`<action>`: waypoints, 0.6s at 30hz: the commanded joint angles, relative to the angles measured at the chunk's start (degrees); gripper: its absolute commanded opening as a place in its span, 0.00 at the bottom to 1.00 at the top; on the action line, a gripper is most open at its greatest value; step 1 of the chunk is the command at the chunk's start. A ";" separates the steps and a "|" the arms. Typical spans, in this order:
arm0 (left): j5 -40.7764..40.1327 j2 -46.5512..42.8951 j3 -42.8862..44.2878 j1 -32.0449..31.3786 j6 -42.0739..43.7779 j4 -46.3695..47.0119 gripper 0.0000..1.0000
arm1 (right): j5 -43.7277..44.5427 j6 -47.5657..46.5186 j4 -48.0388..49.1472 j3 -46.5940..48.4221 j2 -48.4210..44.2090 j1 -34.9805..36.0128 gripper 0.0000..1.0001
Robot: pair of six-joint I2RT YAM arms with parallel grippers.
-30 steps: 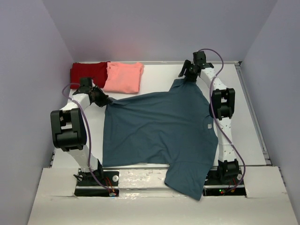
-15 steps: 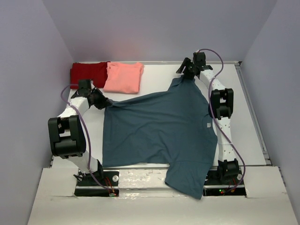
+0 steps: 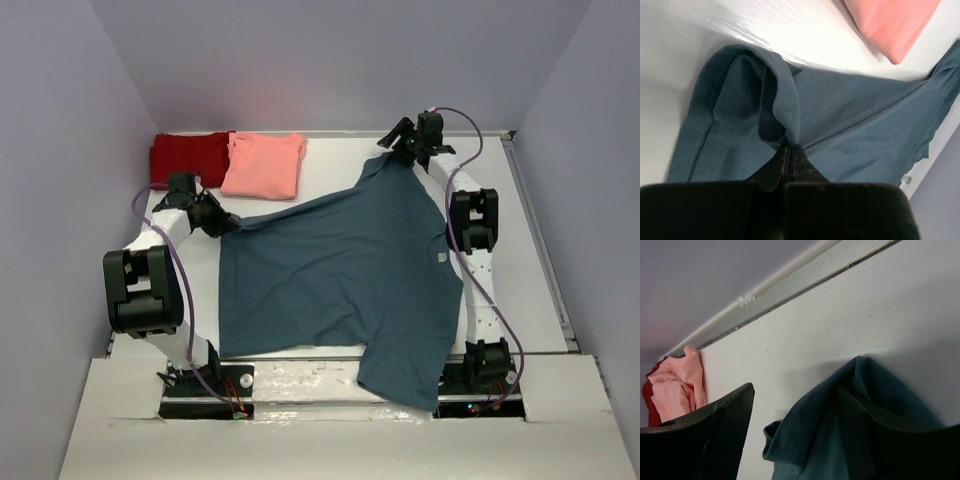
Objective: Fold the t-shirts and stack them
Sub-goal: Grap the side of the flattened tshirt furthest away from the robot with both arms
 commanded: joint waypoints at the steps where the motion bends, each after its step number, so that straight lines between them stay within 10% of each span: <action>1: 1.59 -1.96 -0.34 0.13 1.45 -0.45 0.00 | 3.41 2.80 5.21 -1.80 2.56 -0.99 0.72; 18: 2.11 1.20 1.68 0.22 1.37 0.16 0.00 | 0.96 1.31 9.96 -8.04 -7.10 -8.20 0.77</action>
